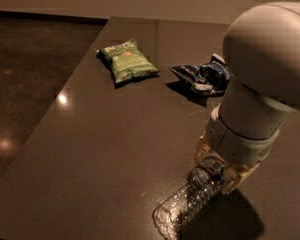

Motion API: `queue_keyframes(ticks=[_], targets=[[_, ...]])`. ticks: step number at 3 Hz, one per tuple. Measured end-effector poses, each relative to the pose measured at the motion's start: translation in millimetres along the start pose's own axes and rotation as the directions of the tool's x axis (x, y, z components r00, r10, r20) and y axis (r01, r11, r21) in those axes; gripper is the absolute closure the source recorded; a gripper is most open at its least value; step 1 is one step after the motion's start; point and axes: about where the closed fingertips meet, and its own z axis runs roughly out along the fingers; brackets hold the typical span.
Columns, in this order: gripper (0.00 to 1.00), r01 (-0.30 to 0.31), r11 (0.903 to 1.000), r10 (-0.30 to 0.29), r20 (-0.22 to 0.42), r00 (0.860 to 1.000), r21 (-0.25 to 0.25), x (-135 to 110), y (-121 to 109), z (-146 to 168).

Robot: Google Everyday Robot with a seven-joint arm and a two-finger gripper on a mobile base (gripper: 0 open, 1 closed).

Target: Place water bottle upright

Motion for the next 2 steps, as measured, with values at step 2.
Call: queue_keyframes(ticks=[2], targets=[[1.00, 0.136, 0.9716, -0.108, -0.152, 0.982, 0.193, 22, -28, -69]])
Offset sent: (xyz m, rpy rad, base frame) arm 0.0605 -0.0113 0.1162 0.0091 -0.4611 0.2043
